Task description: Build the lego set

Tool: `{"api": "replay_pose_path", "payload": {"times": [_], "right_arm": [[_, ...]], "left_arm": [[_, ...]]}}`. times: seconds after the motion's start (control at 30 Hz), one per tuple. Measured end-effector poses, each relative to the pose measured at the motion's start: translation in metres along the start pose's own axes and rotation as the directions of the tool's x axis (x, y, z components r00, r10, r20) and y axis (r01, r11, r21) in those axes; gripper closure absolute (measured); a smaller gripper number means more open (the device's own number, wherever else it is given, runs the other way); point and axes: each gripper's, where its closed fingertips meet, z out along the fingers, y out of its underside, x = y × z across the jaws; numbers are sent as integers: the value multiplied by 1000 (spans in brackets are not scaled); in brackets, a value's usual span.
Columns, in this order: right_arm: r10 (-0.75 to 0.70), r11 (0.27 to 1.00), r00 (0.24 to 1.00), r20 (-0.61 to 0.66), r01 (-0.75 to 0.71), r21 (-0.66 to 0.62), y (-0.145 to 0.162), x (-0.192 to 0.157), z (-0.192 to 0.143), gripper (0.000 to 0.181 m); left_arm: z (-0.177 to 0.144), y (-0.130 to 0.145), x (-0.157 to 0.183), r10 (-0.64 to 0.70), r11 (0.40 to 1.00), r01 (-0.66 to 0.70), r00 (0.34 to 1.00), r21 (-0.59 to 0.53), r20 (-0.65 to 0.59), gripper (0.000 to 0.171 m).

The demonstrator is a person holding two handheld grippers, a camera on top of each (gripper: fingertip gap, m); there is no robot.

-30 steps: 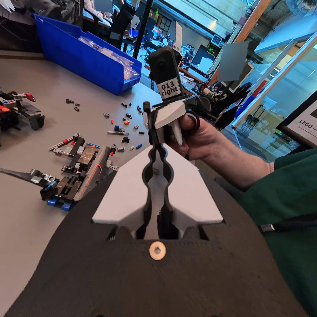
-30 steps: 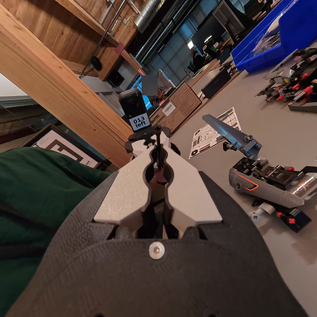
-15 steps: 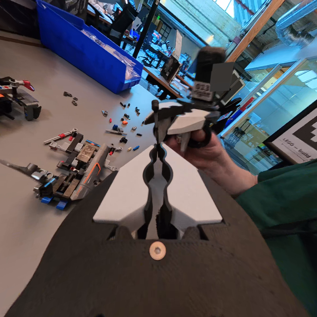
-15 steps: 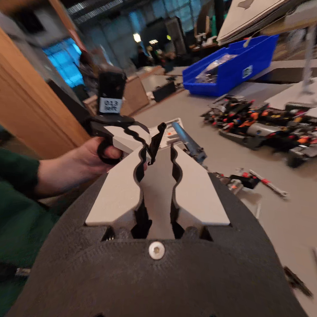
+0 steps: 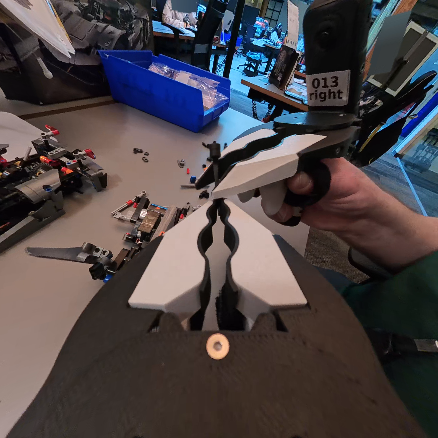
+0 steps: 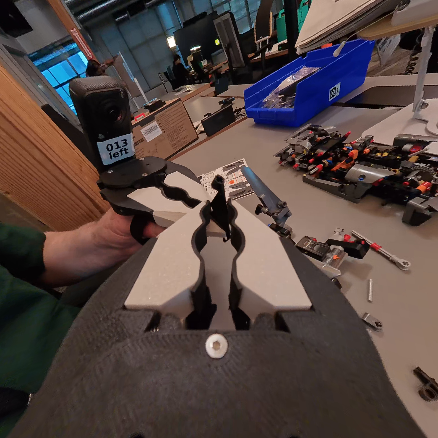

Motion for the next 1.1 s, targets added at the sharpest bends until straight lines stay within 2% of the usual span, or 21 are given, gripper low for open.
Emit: {"api": "replay_pose_path", "payload": {"times": [0.5,0.57,0.6,0.8,1.0,1.1], "right_arm": [[70,995,995,71,-75,59,-9,3,0,171],[77,995,995,70,-82,65,-10,5,-1,173],[78,994,995,70,-83,71,-11,6,-2,181],[94,990,991,92,-103,100,-15,9,-8,181],[185,967,966,180,-212,143,-23,9,-14,181],[234,947,947,221,-274,170,-30,13,-19,181]], "left_arm": [[-2,-7,-2,6,999,-5,1000,48,-17,171],[-1,-8,-3,4,999,-3,1000,54,-19,171],[0,-9,-3,4,998,-3,1000,56,-18,169],[3,-12,-2,51,997,-51,999,65,-7,168],[3,-21,2,2,995,3,998,100,-55,167],[2,-23,2,-12,993,20,998,116,-65,159]]}}
